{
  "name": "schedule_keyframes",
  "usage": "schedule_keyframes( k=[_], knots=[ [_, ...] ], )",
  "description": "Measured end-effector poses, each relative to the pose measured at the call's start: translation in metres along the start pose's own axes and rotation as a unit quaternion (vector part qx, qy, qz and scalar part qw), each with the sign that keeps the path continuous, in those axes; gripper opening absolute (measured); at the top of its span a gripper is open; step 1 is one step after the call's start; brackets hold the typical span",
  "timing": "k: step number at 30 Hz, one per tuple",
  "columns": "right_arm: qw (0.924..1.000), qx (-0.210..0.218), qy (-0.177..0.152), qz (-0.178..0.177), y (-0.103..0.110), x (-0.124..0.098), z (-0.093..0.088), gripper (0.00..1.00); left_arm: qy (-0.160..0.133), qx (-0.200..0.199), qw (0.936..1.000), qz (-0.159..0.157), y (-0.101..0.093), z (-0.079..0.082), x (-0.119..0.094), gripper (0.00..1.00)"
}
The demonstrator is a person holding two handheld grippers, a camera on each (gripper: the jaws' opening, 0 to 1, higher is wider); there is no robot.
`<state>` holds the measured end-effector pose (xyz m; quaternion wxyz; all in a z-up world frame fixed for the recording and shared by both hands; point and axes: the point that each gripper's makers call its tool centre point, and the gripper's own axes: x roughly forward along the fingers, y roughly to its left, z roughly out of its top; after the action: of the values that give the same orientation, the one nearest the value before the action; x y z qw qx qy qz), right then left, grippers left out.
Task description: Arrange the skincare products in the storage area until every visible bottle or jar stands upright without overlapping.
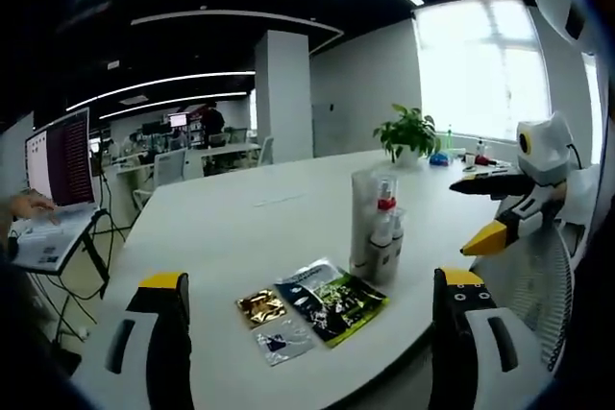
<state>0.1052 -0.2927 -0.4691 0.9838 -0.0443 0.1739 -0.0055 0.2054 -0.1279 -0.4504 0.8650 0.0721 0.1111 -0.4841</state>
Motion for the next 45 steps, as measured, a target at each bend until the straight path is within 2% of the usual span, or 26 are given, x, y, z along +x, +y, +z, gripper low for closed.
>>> schedule_keyframes(
  k=[3,8,12,14,17,21,25,32,44,45],
  knots=[
    [1.0000,-0.004,0.000,0.007,0.003,0.001,0.000,1.00,0.005,0.002,1.0000,0.000,0.000,-0.002,0.000,0.99],
    [0.9996,-0.021,-0.017,-0.004,-0.002,-0.002,0.000,1.00,0.016,0.022,0.9996,0.002,-0.003,-0.005,0.002,0.99],
    [0.9994,-0.021,-0.026,-0.005,-0.003,-0.002,0.003,1.00,0.013,0.032,0.9994,0.001,-0.007,-0.003,0.001,0.99],
    [0.9999,-0.006,-0.009,-0.013,-0.002,-0.004,-0.002,1.00,0.013,0.038,0.9992,0.001,-0.008,-0.003,0.000,0.99],
    [0.9999,-0.005,-0.016,-0.004,0.001,-0.004,0.002,1.00,0.008,0.050,0.9987,0.008,-0.008,-0.001,-0.001,0.99],
    [0.9995,0.011,-0.027,0.011,0.004,-0.003,0.006,1.00,-0.002,0.036,0.9991,0.021,-0.003,0.002,-0.003,0.99],
    [0.9989,0.020,-0.037,0.022,0.005,-0.004,0.009,1.00,-0.003,0.041,0.9987,0.030,0.001,0.001,-0.004,0.99],
    [0.9983,0.017,-0.051,0.021,0.007,-0.009,0.013,1.00,-0.002,0.044,0.9986,0.029,0.002,-0.001,-0.004,0.99],
    [0.9986,0.010,-0.041,0.032,0.011,-0.008,0.010,1.00,-0.005,0.047,0.9984,0.032,0.006,-0.001,-0.002,0.99],
    [0.9988,0.013,-0.033,0.033,0.012,-0.009,0.007,1.00,-0.005,0.047,0.9984,0.032,0.006,-0.001,-0.002,0.99]
  ],
)
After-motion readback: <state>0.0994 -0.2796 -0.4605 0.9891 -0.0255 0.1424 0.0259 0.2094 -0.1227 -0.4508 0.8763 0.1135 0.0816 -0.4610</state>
